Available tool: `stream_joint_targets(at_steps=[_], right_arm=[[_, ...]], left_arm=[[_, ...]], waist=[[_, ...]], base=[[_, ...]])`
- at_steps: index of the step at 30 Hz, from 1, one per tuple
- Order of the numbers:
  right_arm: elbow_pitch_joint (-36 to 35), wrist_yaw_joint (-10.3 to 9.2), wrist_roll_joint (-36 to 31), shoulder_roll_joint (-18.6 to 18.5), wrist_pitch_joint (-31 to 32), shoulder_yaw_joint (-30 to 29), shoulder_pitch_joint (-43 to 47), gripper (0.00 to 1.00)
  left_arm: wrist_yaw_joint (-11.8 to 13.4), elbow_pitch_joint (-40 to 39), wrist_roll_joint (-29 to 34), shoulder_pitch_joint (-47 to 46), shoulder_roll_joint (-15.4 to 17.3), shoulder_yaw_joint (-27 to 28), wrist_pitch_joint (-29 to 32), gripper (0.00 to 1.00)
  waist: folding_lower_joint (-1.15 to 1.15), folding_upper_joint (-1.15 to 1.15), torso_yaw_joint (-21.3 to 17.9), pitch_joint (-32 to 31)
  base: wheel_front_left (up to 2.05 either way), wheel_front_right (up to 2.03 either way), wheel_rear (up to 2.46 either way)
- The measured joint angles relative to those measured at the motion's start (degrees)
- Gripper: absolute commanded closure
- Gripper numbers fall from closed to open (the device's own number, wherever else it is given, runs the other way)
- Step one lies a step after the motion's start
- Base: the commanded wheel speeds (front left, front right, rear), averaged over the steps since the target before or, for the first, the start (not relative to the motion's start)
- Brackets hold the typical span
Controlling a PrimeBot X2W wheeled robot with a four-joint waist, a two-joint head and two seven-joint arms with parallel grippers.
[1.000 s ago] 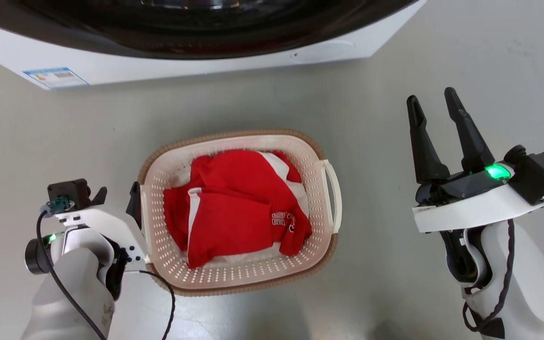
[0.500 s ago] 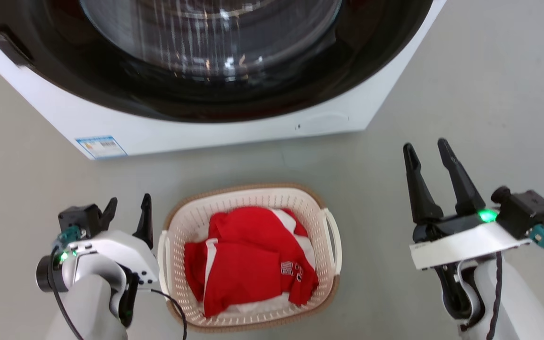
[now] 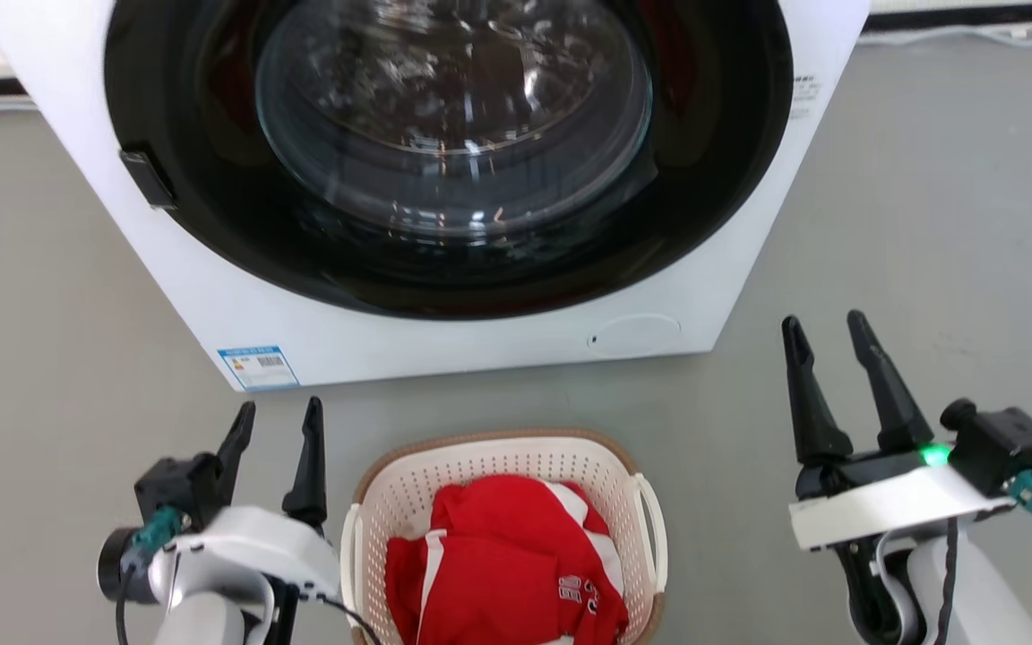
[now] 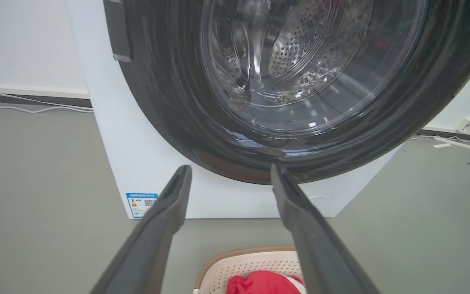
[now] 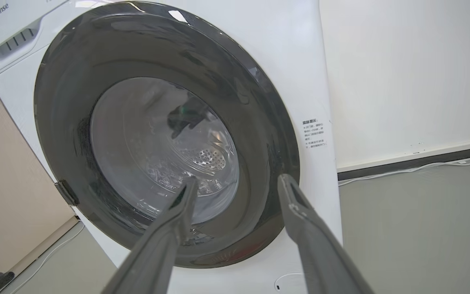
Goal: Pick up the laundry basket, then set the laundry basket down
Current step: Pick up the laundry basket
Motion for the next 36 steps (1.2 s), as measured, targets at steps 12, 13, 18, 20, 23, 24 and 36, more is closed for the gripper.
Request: stream_joint_targets(at_steps=[12,13,18,20,23,24,36], right_arm=[[-0.69,-0.01,-1.59,0.02,0.01,-1.71,4.07,0.00],[-1.01,-0.01,-1.90,-0.14,0.01,-1.74,4.14,0.00],[-1.33,-0.01,-2.74,-0.27,0.01,-2.64,6.16,0.00],[-1.32,-0.01,-2.88,-0.31,0.00,-3.00,6.31,0.00],[-1.44,-0.01,-2.98,-0.47,0.00,-3.37,6.32,0.00],[-1.46,0.00,-3.10,-0.46,0.01,-3.38,6.33,0.00],[-1.78,0.00,-3.48,-0.45,0.01,-3.60,6.41,0.00]], left_arm=[[4.17,-15.66,-0.19,9.05,-0.91,-1.58,-0.02,0.00],[4.54,-16.47,-0.19,9.65,-0.91,-1.87,-0.02,0.00],[5.57,-19.01,-0.20,11.90,-0.92,-2.99,-0.03,0.00],[5.63,-19.27,-0.20,12.07,-0.91,-3.01,-0.03,0.00],[6.05,-20.37,-0.22,12.77,-0.87,-2.98,-0.04,0.00],[6.06,-20.42,-0.22,12.94,-0.88,-2.98,-0.04,0.00],[6.05,-20.45,-1.13,13.02,-0.88,-2.96,-0.04,0.00]], waist=[[0.00,0.00,0.64,-5.10],[0.00,0.00,0.68,-5.27],[0.00,0.00,0.65,-6.05],[0.00,0.00,0.66,-6.18],[0.00,0.00,0.59,-6.46],[0.00,0.00,0.53,-6.56],[0.00,0.00,0.19,-6.37]], base=[[0.00,0.00,0.00],[0.00,0.00,0.00],[0.00,0.00,0.00],[0.00,0.00,0.00],[0.00,0.00,0.00],[0.00,0.00,0.00],[0.00,0.00,0.00]])
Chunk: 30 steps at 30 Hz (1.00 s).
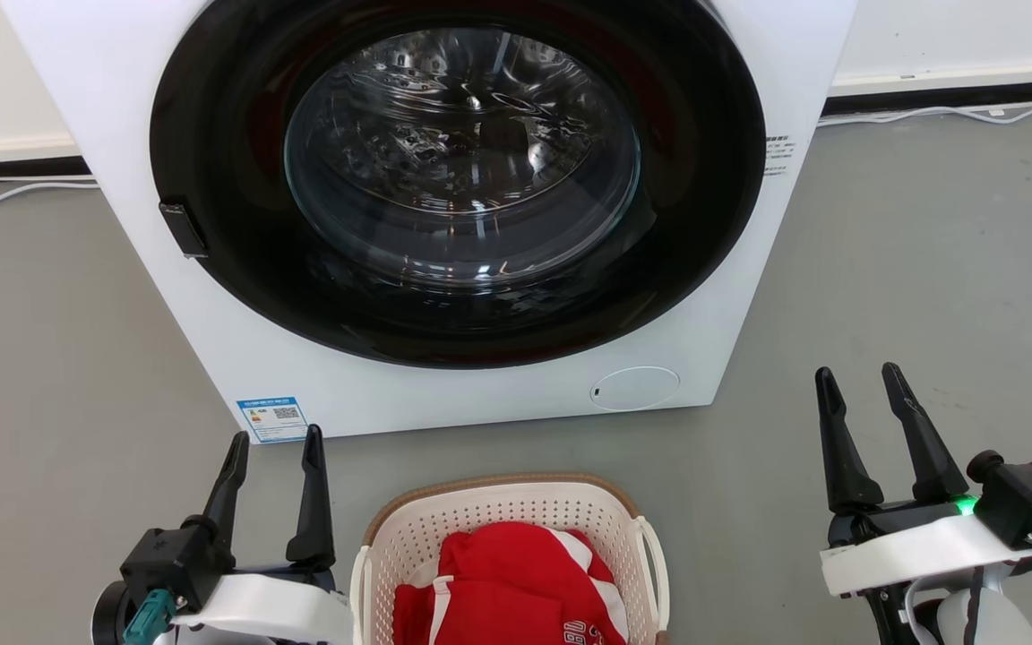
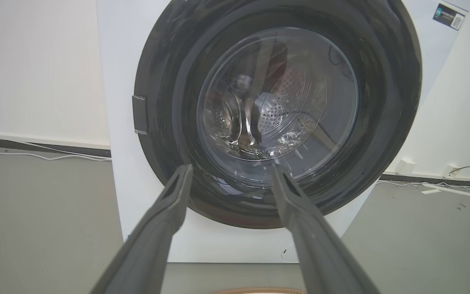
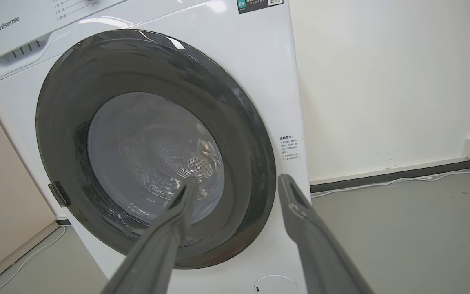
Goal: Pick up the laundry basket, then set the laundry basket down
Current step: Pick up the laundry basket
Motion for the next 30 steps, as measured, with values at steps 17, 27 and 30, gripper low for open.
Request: stream_joint_targets(at_steps=[17,27,30], right_arm=[[-0.03,0.00,-0.07,0.12,-0.01,-0.21,-0.01,0.00],[-0.01,-0.01,-0.07,0.12,0.00,-0.20,-0.02,0.00],[-0.01,-0.01,-0.07,0.29,0.00,-0.21,-0.03,0.00]], left_arm=[[-0.67,1.43,0.00,-0.23,0.00,1.22,0.00,0.00],[-1.67,2.81,-0.02,-0.43,-0.01,1.96,0.00,0.00],[-1.93,3.15,-0.02,-0.70,-0.02,2.25,0.00,0.00]], waist=[[0.00,0.00,0.38,0.69],[0.00,0.00,0.21,1.01],[0.00,0.00,0.16,1.14]], base=[[0.00,0.00,0.00],[0.00,0.00,0.00],[0.00,0.00,0.00]])
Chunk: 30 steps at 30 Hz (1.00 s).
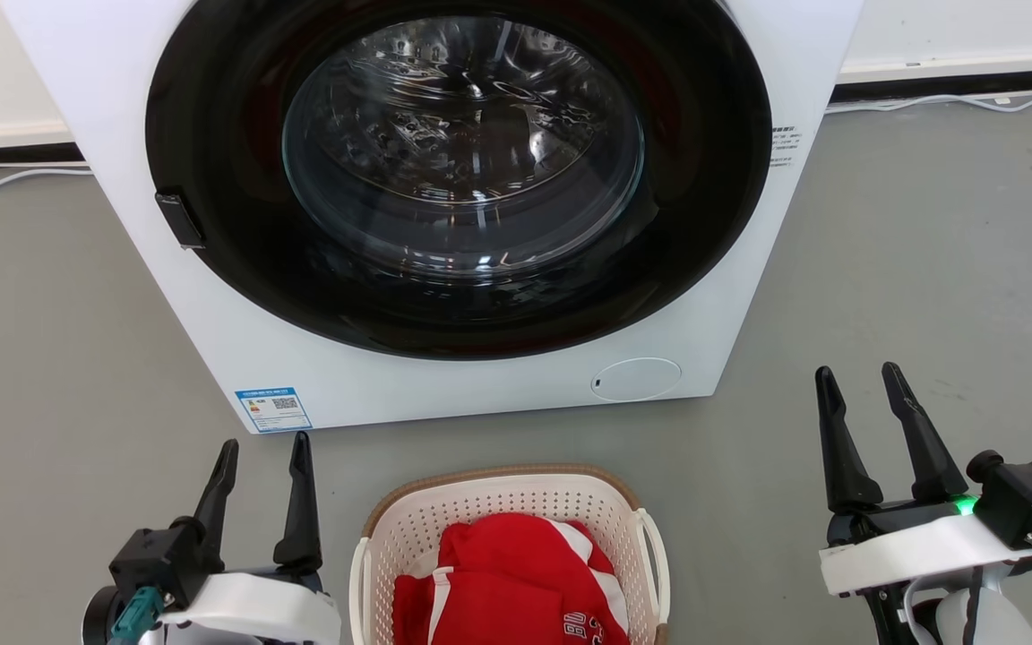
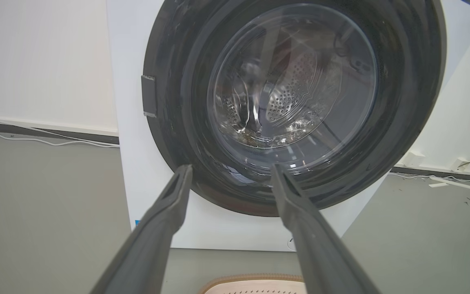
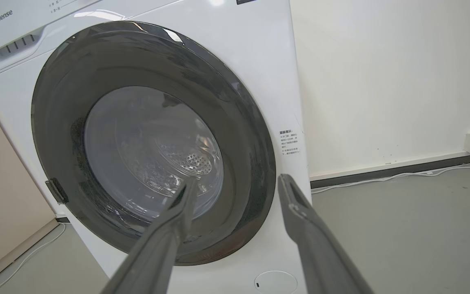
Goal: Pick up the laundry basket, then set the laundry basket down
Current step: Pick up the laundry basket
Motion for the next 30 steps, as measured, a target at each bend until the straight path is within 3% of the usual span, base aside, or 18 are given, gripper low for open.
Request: stream_joint_targets(at_steps=[30], right_arm=[[1.27,0.01,0.10,-0.12,-0.01,-0.10,-0.41,0.00]], left_arm=[[-1.25,3.69,-0.58,-3.28,-0.05,0.79,0.00,0.00]], waist=[[0.00,0.00,-0.10,2.95]], base=[[0.00,0.00,0.00]])
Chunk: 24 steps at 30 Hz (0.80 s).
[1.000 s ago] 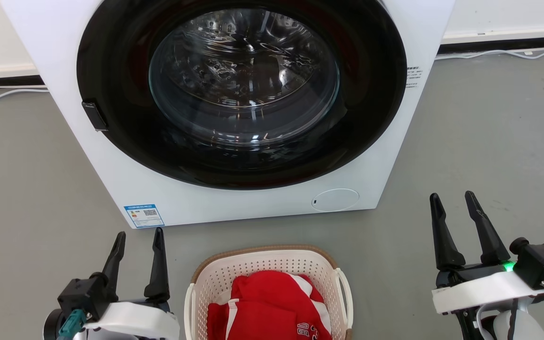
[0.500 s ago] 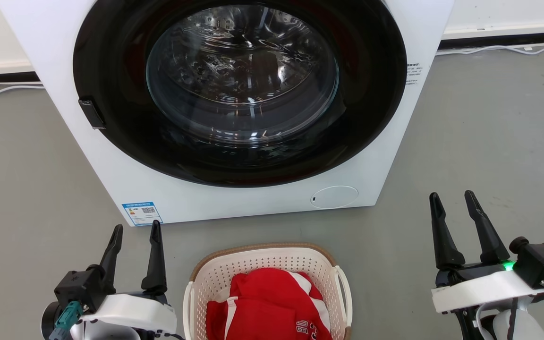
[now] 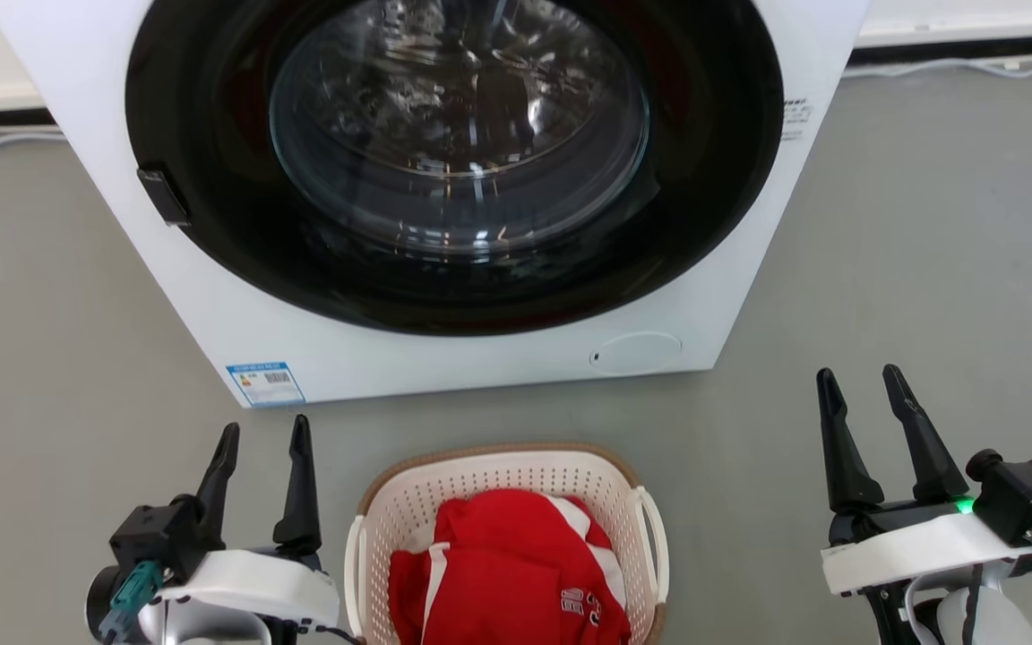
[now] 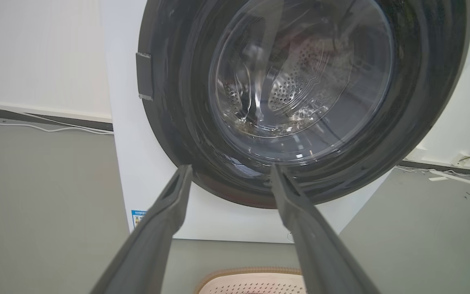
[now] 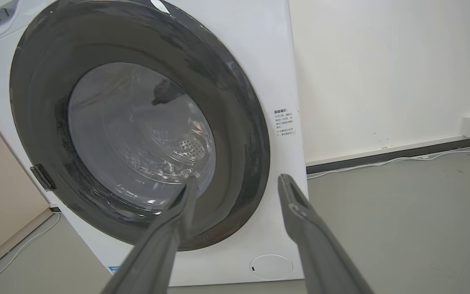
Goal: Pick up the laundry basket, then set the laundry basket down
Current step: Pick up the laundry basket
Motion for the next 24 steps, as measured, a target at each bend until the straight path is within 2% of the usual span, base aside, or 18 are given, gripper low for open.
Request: stream_joint_targets(at_steps=[13,24], right_arm=[[4.66,0.00,1.49,-2.35,0.01,2.61,-5.13,0.00],[11.25,0.00,4.31,-2.90,0.01,5.67,-10.96,0.00]], left_arm=[[0.00,4.61,-1.01,-5.44,-0.08,-2.47,0.00,0.00],[-0.69,13.58,-1.07,-12.57,-0.15,-3.37,-0.01,0.00]], waist=[[0.00,0.00,0.15,7.69],[0.00,0.00,0.87,16.41]], base=[[0.00,0.00,0.00],[0.00,0.00,0.00]])
